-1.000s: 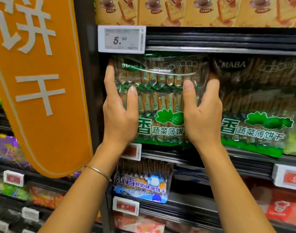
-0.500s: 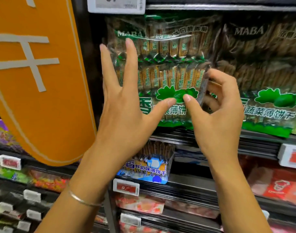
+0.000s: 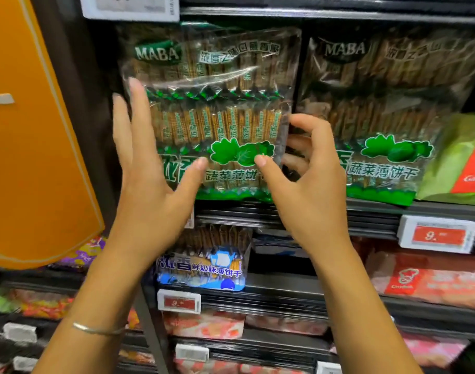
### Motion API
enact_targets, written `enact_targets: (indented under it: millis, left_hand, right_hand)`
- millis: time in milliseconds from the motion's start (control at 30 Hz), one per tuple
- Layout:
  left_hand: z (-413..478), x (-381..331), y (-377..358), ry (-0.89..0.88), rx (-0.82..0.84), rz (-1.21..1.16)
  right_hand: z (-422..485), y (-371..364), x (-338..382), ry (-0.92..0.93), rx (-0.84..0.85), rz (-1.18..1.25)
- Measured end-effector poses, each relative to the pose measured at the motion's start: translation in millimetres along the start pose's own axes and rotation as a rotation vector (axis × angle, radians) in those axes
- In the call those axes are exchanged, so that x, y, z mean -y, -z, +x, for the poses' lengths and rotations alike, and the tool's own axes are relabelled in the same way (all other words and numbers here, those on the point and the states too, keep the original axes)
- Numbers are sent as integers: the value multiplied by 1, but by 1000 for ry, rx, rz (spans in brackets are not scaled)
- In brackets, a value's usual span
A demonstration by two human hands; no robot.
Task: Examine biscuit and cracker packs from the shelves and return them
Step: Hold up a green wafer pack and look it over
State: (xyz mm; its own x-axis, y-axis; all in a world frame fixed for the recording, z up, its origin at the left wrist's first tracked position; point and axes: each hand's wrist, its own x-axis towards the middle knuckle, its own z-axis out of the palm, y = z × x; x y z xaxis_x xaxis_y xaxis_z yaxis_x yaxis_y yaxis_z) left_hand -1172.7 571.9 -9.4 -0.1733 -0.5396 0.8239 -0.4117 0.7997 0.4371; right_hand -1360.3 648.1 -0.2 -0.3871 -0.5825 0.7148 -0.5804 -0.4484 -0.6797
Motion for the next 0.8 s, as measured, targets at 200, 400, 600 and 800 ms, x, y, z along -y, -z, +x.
enact_targets:
  millis: [200, 400, 600, 800]
  left_hand:
    - [-18, 3, 4, 68, -33, -32]
    - [-7, 2, -1, 62, -64, 14]
    - [-9, -10, 3, 127, -77, 75]
    - [17, -48, -11, -126, -201, 160]
  right_hand:
    - [-4, 2, -5, 0, 44, -33]
    - [-1, -5, -5, 22, 22, 12]
    - [-6, -10, -4, 22, 29, 37]
    - [0, 3, 3, 9, 96, 85]
